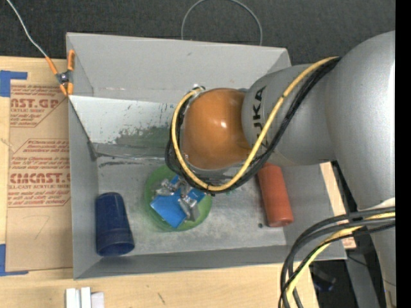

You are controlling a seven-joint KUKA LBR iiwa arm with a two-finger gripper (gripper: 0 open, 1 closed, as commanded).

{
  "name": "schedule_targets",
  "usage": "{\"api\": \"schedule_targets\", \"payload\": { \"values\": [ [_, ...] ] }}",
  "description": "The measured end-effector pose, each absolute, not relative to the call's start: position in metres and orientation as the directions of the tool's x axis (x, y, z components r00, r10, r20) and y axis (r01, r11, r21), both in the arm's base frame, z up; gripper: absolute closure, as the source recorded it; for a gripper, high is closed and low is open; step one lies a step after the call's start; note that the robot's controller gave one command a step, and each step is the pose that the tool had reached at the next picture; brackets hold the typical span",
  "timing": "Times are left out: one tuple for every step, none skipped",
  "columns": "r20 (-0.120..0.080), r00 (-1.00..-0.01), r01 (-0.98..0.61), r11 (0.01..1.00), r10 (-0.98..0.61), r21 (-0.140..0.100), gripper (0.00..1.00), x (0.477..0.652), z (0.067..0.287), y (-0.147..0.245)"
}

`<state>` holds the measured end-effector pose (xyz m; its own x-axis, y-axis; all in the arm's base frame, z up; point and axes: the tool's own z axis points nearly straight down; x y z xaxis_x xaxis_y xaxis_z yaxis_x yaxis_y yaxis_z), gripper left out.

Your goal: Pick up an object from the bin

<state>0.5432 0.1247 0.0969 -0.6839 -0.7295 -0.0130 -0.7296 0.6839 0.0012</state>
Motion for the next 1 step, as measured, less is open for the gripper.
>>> {"api": "schedule_targets", "payload": {
  "values": [
    [-0.013, -0.684, -0.730, 0.684, -0.730, 0.001, 1.00, 0.5432, 0.0969, 0.1248]
  ]
}}
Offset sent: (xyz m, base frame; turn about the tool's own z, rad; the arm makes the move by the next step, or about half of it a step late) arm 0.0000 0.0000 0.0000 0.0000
